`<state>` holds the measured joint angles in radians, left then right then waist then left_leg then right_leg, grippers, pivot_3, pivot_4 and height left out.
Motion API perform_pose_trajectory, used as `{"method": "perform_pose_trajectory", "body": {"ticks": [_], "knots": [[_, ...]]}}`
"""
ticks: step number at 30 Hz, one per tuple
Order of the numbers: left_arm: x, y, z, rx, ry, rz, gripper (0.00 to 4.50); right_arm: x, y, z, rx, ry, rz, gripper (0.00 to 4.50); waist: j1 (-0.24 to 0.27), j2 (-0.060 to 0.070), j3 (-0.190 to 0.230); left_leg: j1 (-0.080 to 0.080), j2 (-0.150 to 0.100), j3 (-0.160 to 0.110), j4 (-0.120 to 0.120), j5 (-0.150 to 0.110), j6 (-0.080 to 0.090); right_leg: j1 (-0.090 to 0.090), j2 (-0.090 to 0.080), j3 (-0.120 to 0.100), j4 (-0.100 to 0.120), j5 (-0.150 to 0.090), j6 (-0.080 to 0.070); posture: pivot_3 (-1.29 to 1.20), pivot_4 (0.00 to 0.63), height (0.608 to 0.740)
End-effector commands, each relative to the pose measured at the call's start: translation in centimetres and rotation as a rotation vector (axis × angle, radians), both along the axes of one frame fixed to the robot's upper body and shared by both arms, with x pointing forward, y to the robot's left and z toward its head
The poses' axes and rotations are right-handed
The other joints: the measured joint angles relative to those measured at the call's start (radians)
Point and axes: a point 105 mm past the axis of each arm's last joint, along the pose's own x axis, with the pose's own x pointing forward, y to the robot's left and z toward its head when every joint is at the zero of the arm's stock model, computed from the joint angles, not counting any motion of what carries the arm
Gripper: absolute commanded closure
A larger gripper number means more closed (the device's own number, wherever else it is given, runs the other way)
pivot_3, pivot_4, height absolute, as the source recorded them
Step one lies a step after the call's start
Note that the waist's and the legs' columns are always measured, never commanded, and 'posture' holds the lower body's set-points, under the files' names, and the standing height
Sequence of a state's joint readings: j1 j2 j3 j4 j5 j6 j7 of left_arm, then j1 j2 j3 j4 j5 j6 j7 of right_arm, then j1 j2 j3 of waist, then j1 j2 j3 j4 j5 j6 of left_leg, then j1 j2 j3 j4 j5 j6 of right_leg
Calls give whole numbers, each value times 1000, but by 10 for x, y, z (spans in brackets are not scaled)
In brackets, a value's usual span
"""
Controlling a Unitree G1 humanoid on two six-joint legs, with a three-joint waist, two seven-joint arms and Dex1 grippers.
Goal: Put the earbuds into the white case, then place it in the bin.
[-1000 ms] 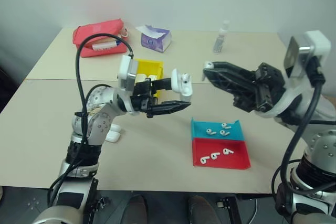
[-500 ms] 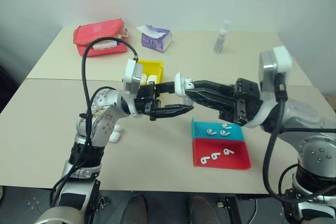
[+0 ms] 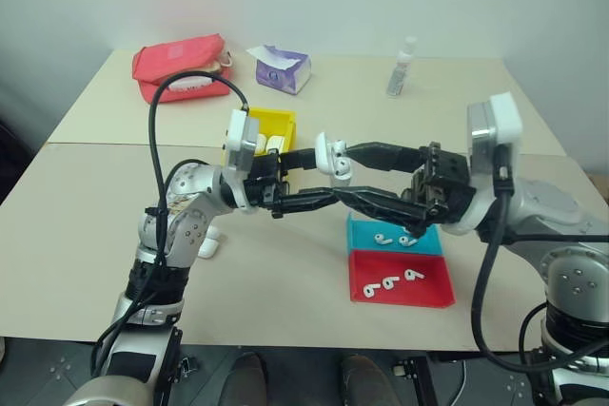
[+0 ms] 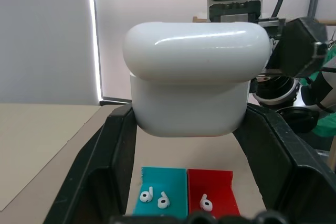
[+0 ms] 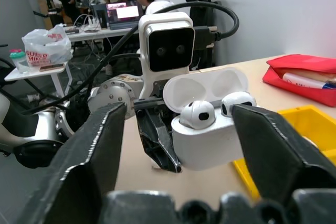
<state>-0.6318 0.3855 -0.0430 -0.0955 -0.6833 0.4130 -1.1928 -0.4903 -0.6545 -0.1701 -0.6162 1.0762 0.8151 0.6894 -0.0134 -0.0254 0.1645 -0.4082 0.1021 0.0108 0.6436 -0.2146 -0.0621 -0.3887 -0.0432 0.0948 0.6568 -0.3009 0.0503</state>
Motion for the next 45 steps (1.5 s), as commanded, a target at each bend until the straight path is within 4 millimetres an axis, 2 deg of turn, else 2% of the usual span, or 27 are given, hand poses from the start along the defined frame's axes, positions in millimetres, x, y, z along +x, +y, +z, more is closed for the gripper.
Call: {"method": "perform_pose_trajectory", "body": {"ticks": [1,8,9,11,14,17,20,22,26,28,31,34,41,45], "knots": [[-5,0,16,-32,-75,-18,1778,-12,-4,8,29,-29,71,853,0,0,0,0,0,0,0,0,0,0,0,0,0,0,0,0,150,740],[-2,-1,11,-17,-61,-7,1778,-17,-11,14,52,-46,104,853,0,0,0,0,0,0,0,0,0,0,0,0,0,0,0,0,150,740],[0,-2,8,1,-59,5,1778,-16,-13,16,48,-60,94,1018,1,0,0,0,0,0,0,0,0,0,0,0,0,0,0,0,150,740],[6,-5,-3,73,-87,44,1778,-13,-18,20,28,-101,79,1428,1,0,0,0,0,0,0,0,0,0,0,0,0,0,0,0,150,740],[9,-7,-14,116,-106,50,1778,-3,-22,27,-27,-140,34,2421,1,0,0,0,0,0,0,0,0,0,0,0,0,0,0,0,150,740],[9,-11,-17,126,-108,45,1778,8,-19,30,-121,-175,7,3422,-1,0,0,0,0,0,0,0,0,0,0,0,0,0,0,0,150,740],[11,-17,-22,155,-103,45,1778,10,-10,31,-233,-226,48,4483,-1,0,0,0,0,0,-1,0,0,-1,0,0,0,0,0,0,150,740],[12,-20,-25,173,-111,48,1778,12,-3,31,-305,-239,88,4483,0,0,0,0,0,0,-1,0,0,-1,0,0,-1,0,0,0,150,740],[11,-24,-24,179,-128,53,1778,15,16,19,-511,-240,136,4483,0,0,0,-1,0,0,0,0,0,-2,0,0,0,0,0,0,150,740],[11,-23,-22,183,-145,72,1778,18,23,15,-561,-233,146,4483,0,0,0,-1,0,0,0,0,0,-2,0,0,0,0,0,0,150,740],[10,-21,-20,175,-148,88,1778,20,25,12,-587,-222,148,4483,2,0,0,-2,0,0,0,0,0,-3,0,0,0,0,0,0,150,740],[12,-16,-15,153,-150,135,1778,28,19,2,-628,-198,104,4483,6,0,0,-3,0,0,0,0,0,-3,0,0,0,0,0,0,150,740],[13,-1,-3,85,-162,254,1778,34,-4,4,-513,-111,1,4483,10,0,0,-3,0,0,0,0,0,-3,0,0,0,0,0,0,150,740],[18,9,5,16,-141,409,1778,35,-10,14,-325,-148,-83,4483,10,0,0,-3,0,0,0,0,0,-3,0,0,0,0,0,0,150,740]]}}
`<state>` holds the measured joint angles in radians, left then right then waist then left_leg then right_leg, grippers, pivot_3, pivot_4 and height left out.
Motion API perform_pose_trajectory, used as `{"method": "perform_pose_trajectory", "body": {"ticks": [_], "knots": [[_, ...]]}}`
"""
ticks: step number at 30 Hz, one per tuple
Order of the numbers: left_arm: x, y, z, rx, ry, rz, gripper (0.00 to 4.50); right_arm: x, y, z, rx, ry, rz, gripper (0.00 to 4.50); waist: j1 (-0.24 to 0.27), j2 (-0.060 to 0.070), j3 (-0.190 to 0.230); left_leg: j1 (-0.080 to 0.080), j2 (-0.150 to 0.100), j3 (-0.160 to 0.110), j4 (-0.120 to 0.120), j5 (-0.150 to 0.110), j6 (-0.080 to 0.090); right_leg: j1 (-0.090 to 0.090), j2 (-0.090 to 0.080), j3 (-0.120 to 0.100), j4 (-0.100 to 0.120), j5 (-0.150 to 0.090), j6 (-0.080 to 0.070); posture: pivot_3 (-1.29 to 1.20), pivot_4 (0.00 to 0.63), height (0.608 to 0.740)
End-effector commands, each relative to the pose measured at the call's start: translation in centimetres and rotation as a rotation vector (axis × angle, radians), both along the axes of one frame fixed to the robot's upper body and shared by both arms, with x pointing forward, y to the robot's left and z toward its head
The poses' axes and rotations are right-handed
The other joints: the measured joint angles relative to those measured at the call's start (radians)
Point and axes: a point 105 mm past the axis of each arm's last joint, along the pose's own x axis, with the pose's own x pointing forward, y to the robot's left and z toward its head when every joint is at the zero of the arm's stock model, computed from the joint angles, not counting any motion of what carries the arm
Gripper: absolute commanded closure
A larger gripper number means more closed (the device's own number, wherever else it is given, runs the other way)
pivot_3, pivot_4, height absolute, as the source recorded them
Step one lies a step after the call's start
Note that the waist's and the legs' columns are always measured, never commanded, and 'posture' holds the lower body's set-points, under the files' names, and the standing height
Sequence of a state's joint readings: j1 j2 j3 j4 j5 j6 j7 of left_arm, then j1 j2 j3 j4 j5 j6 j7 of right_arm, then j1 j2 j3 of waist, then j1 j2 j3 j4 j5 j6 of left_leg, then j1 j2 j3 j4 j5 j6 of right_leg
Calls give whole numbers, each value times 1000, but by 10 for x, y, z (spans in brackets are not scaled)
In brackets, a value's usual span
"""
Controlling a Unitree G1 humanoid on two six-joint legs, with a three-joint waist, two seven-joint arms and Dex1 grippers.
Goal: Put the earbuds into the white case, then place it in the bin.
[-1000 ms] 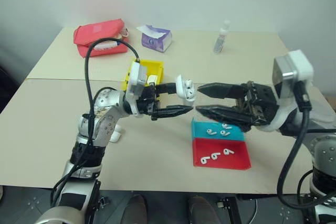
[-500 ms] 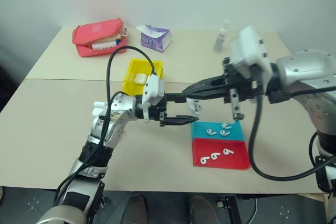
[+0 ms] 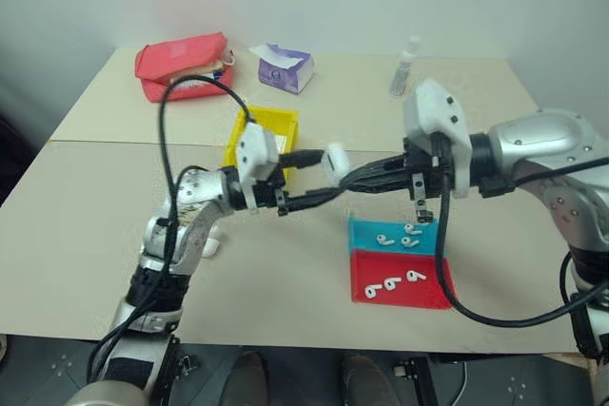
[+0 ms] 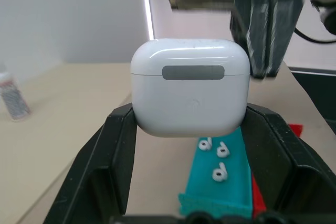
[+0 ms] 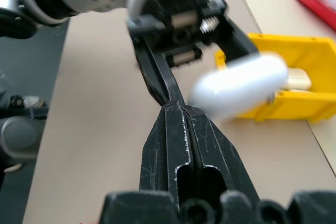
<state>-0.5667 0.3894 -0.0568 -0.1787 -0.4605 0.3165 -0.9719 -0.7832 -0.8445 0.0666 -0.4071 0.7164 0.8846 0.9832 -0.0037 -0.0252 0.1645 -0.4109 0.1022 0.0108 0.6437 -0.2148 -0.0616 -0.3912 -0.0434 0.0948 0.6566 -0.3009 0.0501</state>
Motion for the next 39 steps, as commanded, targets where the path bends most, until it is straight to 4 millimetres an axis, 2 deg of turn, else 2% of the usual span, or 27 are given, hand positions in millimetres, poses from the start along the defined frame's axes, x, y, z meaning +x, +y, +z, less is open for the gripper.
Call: {"method": "perform_pose_trajectory", "body": {"ticks": [1,3,7,11,13,17,19,22,24,25,28,32,35,39], "knots": [[1,7,16,-82,-30,118,1778,-6,-6,25,172,-123,-37,4483,2,0,0,0,0,0,0,0,0,0,0,0,0,0,0,0,150,740],[12,13,17,-108,-26,240,1778,-7,-10,29,253,-145,-68,4483,3,0,0,0,0,0,0,0,0,0,0,0,1,0,0,0,150,740],[61,39,13,-188,51,690,1778,0,-19,11,295,-151,-225,4483,16,0,0,1,0,-1,1,0,0,2,0,-1,0,0,0,0,150,740],[91,51,2,-189,147,954,1778,0,-9,0,301,-130,-274,4483,17,0,0,1,-1,-1,2,0,0,2,0,0,2,0,0,0,150,740],[102,52,-9,-145,238,1022,1778,-1,-3,-4,289,-132,-284,4483,16,0,0,1,-1,-2,2,0,0,2,0,-1,2,0,0,0,150,740],[113,43,-22,-45,237,1041,1778,4,0,-15,193,-168,-339,4483,14,0,0,1,-1,-1,0,0,0,1,0,0,0,0,0,0,150,740],[121,45,-29,14,236,1072,1778,6,0,-18,160,-181,-356,4483,15,0,0,1,-1,-1,0,0,0,1,0,-1,0,0,0,0,150,740],[127,49,-34,88,224,1096,808,6,1,-21,140,-194,-362,4500,15,0,0,0,-1,-1,0,0,0,1,0,-1,0,0,0,0,150,740],[127,52,-30,79,210,1092,173,5,0,-22,140,-197,-363,4500,15,0,0,0,-1,-1,0,0,0,1,0,-1,0,0,0,0,150,740],[128,54,-25,68,188,1096,77,5,0,-22,140,-196,-364,4500,15,0,0,0,-1,-1,0,0,-1,1,0,-1,0,0,0,0,150,740],[123,64,-4,-5,143,1058,77,4,-2,-24,137,-190,-366,4500,14,0,0,0,-1,-1,-1,0,-1,1,0,-1,0,0,0,0,150,740],[101,79,21,-94,56,932,77,-1,0,-25,148,-187,-343,4500,10,0,0,0,-1,-1,-1,0,-1,1,0,-1,0,0,0,0,150,740],[77,87,18,-76,30,791,77,-2,0,-30,166,-191,-342,4500,8,0,0,1,-1,-1,-1,1,-1,1,0,-1,0,0,0,0,150,740],[28,99,2,76,48,550,77,-6,-8,-40,171,-152,-334,4500,2,0,0,1,-1,-1,-1,1,-2,1,0,-1,0,0,0,0,150,740]]}}
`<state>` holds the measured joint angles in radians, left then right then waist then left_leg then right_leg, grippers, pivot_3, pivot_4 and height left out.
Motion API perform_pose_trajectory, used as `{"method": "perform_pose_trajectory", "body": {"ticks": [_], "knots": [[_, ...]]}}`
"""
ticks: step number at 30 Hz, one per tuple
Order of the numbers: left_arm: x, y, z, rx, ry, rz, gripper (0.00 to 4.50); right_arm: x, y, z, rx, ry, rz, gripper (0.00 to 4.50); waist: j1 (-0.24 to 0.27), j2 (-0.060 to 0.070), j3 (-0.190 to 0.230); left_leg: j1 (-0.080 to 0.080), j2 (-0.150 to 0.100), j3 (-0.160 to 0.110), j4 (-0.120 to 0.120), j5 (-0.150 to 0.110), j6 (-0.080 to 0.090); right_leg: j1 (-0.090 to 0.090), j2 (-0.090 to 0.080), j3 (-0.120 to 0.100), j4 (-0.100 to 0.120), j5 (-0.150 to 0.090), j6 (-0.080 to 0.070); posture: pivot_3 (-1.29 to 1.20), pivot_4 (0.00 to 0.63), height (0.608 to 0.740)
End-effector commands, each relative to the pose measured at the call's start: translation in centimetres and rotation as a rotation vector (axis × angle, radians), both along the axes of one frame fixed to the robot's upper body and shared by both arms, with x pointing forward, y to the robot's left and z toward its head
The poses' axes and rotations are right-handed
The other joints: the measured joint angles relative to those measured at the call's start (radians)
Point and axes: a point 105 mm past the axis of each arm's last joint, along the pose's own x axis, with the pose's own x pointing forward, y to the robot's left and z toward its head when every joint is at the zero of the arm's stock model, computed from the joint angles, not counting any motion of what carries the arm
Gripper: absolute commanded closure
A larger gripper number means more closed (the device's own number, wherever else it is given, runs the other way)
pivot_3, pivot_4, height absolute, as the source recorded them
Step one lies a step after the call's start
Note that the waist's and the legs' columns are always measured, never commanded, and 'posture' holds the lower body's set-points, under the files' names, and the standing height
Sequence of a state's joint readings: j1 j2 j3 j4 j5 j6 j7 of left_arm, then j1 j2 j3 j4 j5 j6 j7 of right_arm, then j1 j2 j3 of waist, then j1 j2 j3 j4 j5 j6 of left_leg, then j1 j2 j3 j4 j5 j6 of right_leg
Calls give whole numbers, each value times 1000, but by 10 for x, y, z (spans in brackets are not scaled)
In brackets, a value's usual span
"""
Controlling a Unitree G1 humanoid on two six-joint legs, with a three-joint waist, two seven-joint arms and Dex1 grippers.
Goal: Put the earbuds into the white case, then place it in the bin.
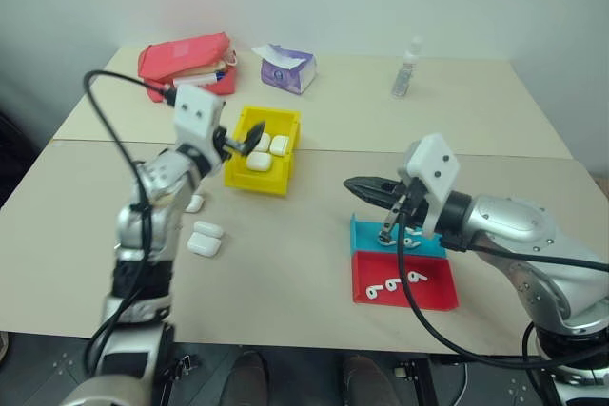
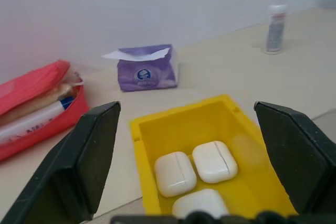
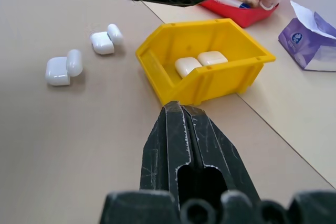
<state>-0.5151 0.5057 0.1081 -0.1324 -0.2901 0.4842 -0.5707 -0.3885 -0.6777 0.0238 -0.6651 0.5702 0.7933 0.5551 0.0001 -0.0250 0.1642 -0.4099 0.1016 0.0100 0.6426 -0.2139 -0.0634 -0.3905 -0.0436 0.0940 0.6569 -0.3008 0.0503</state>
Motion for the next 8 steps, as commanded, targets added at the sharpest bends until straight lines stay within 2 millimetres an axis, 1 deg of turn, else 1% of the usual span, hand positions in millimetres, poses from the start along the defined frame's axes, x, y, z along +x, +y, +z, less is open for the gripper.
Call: {"method": "perform_pose_trajectory", "body": {"ticks": [1,3,6,8], "knots": [[-42,-1,14,55,-23,-223,77,-8,-8,9,17,-51,21,4500,-3,0,0,0,0,0,0,0,0,0,0,0,0,0,0,0,150,740],[-62,5,11,62,31,-290,77,-9,-15,2,1,-32,22,4500,0,0,0,0,0,0,0,0,0,0,0,0,0,0,0,0,150,740],[-84,12,6,88,86,-307,77,-8,-27,-7,-39,-5,16,4500,-1,0,0,1,0,0,0,0,0,1,-1,-1,0,0,0,0,150,740],[-101,14,3,113,127,-334,77,-10,-32,-10,-52,8,30,4500,-1,0,0,2,0,0,0,0,0,2,0,0,0,0,0,0,150,740]]}}
